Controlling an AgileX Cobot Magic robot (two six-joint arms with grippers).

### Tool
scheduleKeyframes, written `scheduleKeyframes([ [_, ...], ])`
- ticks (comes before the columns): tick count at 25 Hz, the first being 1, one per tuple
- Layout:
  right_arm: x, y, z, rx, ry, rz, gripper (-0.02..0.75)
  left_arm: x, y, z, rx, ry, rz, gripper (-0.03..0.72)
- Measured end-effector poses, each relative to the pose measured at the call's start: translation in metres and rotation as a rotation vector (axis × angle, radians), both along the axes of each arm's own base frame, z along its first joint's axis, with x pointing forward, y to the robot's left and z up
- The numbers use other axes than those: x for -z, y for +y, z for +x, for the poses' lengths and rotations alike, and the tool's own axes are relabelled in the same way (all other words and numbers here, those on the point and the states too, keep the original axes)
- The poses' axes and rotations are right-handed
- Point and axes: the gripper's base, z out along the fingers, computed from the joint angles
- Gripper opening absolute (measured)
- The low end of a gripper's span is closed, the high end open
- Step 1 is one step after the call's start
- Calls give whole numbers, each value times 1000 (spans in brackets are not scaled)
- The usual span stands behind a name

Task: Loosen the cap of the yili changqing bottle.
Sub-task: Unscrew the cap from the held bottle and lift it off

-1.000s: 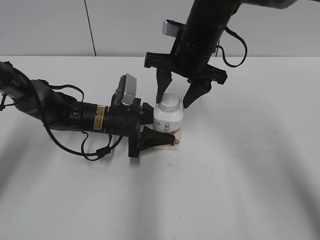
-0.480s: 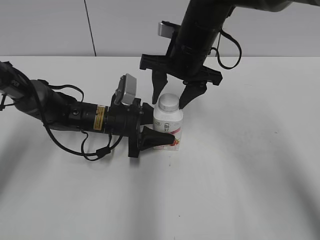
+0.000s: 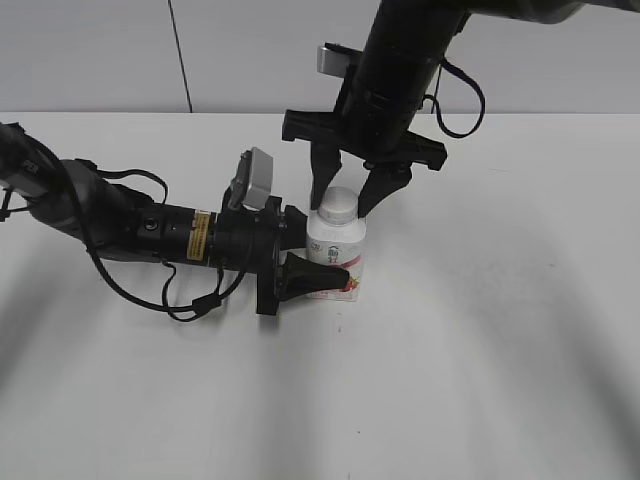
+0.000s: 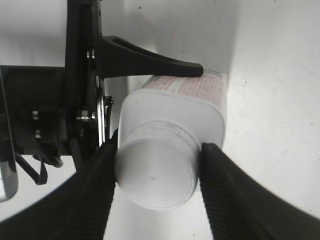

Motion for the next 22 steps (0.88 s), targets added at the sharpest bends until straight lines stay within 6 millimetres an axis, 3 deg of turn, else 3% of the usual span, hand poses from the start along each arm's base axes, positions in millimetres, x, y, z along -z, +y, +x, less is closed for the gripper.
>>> scheduleKeyframes([
  [13, 0, 0, 0, -28, -5, -2, 398, 0, 0, 0, 0, 0, 1, 414],
  [22, 0, 0, 0, -275, -91, 2, 398, 0, 0, 0, 1, -1, 3, 409],
])
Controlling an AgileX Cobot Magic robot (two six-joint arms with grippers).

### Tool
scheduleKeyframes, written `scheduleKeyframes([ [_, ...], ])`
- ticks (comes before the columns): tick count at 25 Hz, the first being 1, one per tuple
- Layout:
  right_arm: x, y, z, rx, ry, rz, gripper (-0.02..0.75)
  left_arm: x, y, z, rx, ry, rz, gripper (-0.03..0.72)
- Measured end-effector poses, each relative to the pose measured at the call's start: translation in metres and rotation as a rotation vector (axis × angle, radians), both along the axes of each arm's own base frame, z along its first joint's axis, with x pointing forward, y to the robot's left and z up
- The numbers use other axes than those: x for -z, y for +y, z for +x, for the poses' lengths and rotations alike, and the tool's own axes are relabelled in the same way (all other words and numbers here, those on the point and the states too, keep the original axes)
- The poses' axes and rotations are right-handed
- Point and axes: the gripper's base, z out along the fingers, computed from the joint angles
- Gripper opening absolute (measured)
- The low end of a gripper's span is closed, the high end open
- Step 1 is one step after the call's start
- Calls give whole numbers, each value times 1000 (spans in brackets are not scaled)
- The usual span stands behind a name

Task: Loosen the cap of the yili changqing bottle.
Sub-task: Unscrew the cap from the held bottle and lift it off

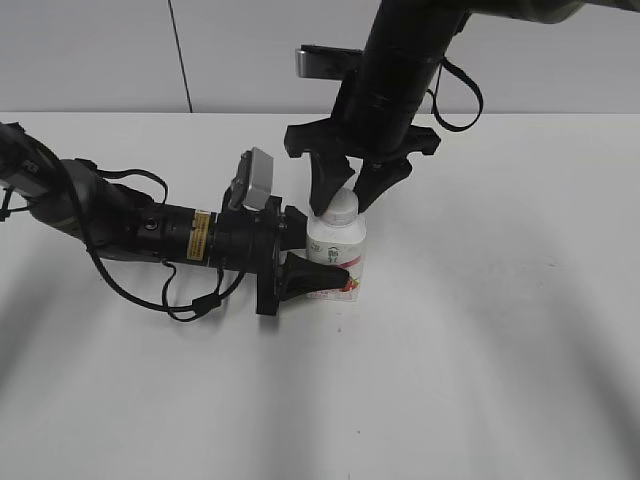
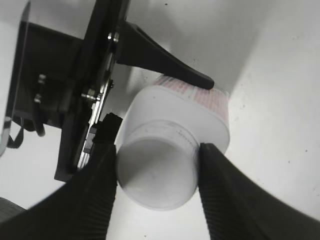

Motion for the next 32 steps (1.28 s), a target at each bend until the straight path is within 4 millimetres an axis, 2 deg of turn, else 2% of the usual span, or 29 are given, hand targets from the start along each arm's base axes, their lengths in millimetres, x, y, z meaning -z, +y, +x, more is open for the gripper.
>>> scheduleKeyframes([
  [15, 0, 1, 0, -672, -233, 17, 398, 0, 0, 0, 8, -7, 1, 407],
  [32, 0, 0, 0, -1211, -419, 10, 396, 0, 0, -1, 17, -11, 6, 406],
])
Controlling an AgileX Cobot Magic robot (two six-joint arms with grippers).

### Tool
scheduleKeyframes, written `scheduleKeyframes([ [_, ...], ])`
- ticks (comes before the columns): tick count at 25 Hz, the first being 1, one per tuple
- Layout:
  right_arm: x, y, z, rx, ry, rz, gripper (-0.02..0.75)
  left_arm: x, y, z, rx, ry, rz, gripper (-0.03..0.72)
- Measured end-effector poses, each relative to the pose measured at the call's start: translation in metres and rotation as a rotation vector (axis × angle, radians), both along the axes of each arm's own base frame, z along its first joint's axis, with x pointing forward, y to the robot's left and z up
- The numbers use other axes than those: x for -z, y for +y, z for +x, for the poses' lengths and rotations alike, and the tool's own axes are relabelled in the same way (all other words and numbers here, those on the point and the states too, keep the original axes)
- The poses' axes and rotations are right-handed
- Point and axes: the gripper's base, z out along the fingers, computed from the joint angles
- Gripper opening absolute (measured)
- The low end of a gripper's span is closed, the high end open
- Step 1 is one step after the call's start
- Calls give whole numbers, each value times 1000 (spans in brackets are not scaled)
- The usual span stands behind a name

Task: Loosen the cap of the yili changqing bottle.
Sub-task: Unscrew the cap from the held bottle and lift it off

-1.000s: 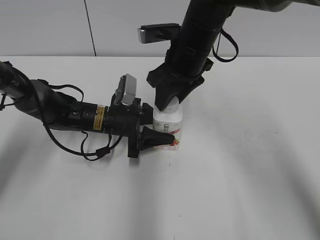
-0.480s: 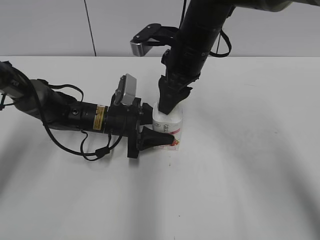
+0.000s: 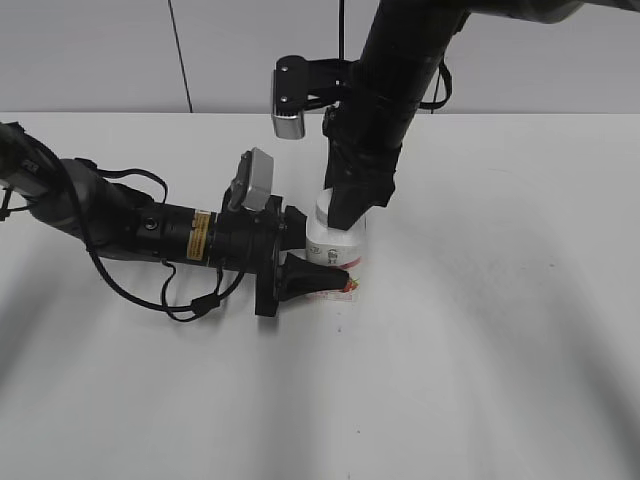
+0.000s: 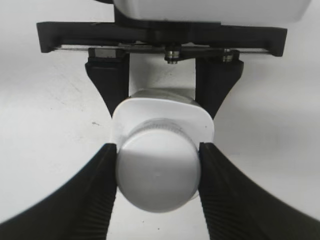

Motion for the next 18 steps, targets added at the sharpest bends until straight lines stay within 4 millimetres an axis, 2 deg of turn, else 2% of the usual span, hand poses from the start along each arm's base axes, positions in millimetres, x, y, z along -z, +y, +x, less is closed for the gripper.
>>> scheduleKeyframes([
  [5, 0, 0, 0, -77, -27, 2, 395, 0, 0, 0, 0, 1, 0, 405],
  [14, 0, 1, 0, -76, -24, 7, 393, 0, 0, 0, 0, 0, 0, 405],
  [18, -1, 1, 0, -74, -21, 13, 432, 0, 0, 0, -1, 1, 0, 405],
])
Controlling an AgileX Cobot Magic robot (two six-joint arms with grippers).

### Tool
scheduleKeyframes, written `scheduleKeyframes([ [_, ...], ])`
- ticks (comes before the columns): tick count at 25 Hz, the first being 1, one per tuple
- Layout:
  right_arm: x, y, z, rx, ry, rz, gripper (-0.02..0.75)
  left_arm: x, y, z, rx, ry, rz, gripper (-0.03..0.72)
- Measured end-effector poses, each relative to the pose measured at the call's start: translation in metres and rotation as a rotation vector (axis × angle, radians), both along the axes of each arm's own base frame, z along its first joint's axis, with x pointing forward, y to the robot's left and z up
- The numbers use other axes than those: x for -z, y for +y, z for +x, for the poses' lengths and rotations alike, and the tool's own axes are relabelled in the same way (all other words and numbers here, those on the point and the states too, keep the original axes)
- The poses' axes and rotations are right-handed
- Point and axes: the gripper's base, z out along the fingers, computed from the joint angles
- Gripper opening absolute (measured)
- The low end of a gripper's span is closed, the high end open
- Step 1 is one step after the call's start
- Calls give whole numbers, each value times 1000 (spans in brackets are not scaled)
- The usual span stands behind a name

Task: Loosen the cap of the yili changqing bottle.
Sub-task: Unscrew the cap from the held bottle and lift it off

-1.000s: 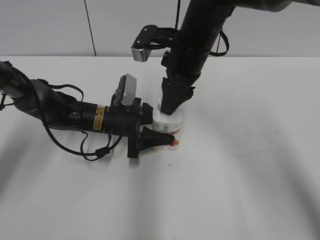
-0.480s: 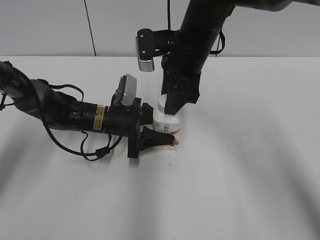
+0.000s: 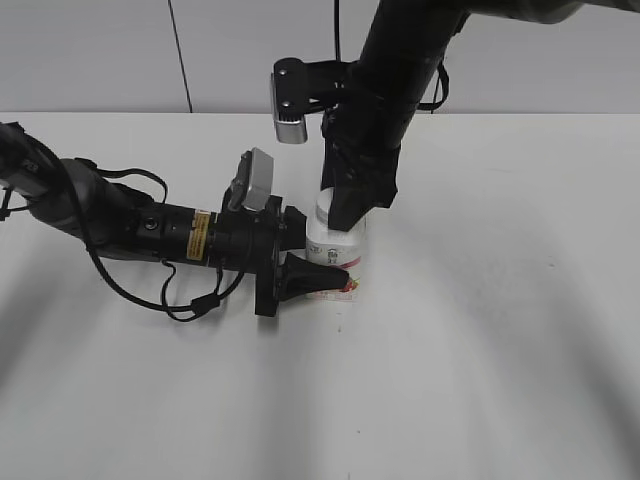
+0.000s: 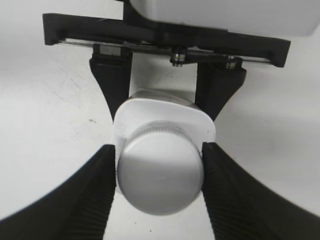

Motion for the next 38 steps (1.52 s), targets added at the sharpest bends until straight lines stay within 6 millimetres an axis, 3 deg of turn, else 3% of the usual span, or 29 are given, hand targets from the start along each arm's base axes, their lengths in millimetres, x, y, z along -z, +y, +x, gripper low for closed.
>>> scheduleKeyframes([
  [6, 0, 2, -1, 19, 18, 21, 547, 0, 0, 0, -2, 1, 2, 405],
  [10, -2, 1, -1, 69, 31, 18, 561, 0, 0, 0, -1, 1, 2, 405],
  [16, -29, -3, -6, 196, 18, 37, 565, 0, 0, 0, -1, 1, 2, 405],
  [20, -42, -5, -9, 422, 84, 57, 565, 0, 0, 0, -1, 1, 2, 405],
  [31, -40, -11, -9, 1276, 372, 12, 565, 0, 0, 0, -1, 1, 2, 405],
  [38, -40, -13, -8, 1455, 413, 7, 565, 0, 0, 0, -1, 1, 2, 405],
])
